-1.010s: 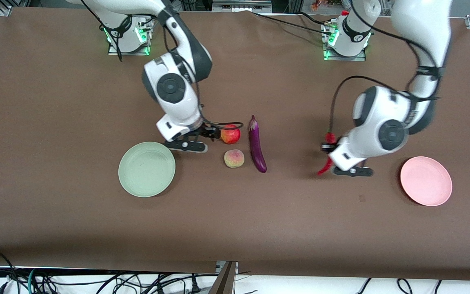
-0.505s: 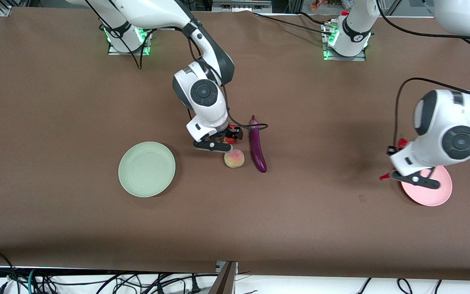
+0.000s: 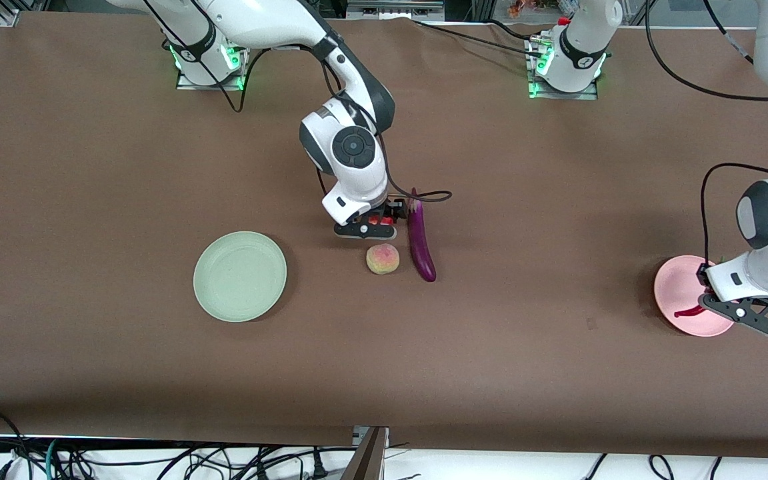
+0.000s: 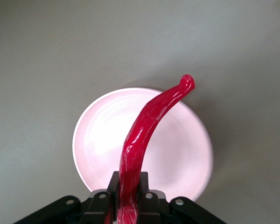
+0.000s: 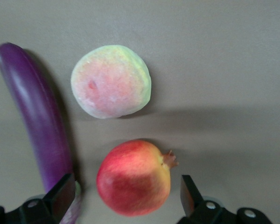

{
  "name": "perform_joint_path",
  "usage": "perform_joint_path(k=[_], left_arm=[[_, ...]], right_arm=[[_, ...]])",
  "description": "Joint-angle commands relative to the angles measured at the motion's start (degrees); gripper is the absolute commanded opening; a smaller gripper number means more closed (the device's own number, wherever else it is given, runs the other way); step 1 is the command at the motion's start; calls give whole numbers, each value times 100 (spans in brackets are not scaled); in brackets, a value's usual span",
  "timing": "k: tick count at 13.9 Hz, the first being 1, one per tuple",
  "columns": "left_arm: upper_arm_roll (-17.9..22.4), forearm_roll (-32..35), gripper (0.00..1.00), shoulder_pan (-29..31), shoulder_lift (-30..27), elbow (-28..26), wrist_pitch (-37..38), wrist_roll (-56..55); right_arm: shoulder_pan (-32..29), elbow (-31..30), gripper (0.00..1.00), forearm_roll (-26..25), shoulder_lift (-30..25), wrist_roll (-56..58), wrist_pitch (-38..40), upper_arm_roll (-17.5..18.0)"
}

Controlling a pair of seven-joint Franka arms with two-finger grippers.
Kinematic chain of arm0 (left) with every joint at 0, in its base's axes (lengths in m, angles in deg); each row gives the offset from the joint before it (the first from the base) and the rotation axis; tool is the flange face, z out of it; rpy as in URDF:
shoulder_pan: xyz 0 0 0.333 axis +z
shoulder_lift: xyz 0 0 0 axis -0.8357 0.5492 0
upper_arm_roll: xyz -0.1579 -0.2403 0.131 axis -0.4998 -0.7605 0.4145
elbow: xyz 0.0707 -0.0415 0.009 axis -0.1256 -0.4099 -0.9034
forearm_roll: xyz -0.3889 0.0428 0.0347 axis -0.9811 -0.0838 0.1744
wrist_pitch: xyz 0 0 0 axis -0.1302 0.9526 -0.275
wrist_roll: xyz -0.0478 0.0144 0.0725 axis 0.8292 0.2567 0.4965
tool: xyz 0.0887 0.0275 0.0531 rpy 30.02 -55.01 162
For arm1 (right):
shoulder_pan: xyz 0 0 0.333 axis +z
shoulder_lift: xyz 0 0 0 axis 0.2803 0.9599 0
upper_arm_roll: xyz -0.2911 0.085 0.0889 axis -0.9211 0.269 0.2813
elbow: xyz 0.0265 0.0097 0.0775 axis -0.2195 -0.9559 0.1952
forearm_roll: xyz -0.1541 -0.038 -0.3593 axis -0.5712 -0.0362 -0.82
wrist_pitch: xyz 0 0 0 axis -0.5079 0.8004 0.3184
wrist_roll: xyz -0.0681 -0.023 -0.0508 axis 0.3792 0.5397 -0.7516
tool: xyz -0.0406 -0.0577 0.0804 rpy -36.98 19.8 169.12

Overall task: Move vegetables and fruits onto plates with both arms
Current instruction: 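Carry the chili to the pink plate with the left gripper and release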

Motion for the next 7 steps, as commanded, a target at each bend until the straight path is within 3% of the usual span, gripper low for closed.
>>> perform_joint_path(k=[1, 6, 7], left_arm=[[-92, 127, 11, 271, 338, 275, -201, 340], [-92, 101, 13, 377, 470, 266, -228, 341], [-92, 101, 20, 377, 479, 266, -228, 341]], right_arm=[[8, -169, 100, -32, -6, 169, -212, 2], [8, -187, 100, -24, 73, 152, -256, 2], [8, -196, 100, -24, 82, 152, -256, 2]])
